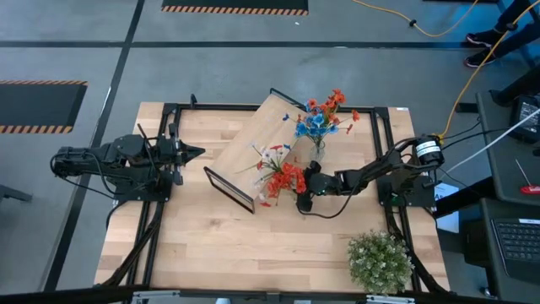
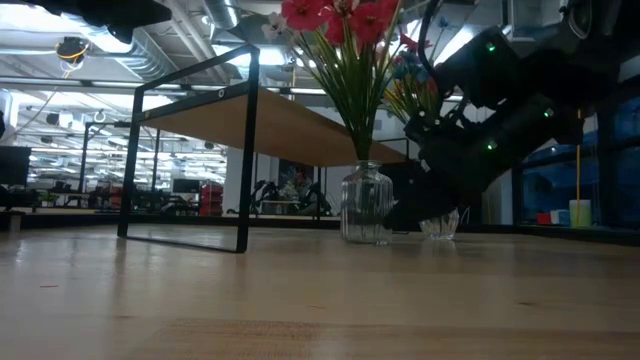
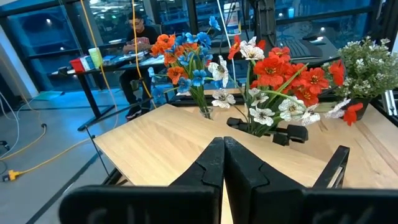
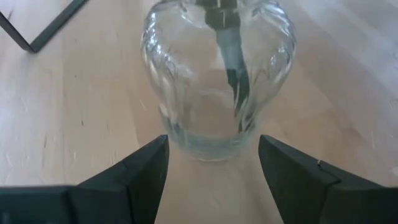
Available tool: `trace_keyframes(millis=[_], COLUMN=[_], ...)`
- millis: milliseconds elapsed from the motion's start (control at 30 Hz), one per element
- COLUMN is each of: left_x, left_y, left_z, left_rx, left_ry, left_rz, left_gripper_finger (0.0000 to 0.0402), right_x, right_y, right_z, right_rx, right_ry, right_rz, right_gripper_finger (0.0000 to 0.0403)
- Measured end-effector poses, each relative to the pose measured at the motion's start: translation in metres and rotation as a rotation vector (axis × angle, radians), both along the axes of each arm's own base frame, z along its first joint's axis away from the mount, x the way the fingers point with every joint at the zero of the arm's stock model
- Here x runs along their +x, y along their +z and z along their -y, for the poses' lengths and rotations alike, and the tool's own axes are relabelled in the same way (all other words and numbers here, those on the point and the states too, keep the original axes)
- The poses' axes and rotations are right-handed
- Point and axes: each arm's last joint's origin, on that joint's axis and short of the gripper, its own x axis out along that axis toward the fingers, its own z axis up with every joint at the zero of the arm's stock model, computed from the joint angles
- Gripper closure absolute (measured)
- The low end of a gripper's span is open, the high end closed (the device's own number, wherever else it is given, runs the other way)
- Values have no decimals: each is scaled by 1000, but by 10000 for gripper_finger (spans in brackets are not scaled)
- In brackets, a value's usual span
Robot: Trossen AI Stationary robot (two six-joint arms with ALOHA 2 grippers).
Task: Pick and place flowers into a vace then onto a shelf
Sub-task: Put the left transparent flower vase with flowers on the shelf
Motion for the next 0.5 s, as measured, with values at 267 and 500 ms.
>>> trace_keyframes(millis=[267, 500], left_x=[0, 0], left_y=[0, 0], left_z=[0, 0], left_rx=[0, -76], left_ry=[0, 7], left_rz=[0, 20], left_gripper_finger=[394, 395], right_x=[0, 0], right_y=[0, 0], right_z=[0, 0], right_rx=[12, -19], right_ry=[-10, 13], right_rz=[6, -2], right_gripper_finger=[153, 153])
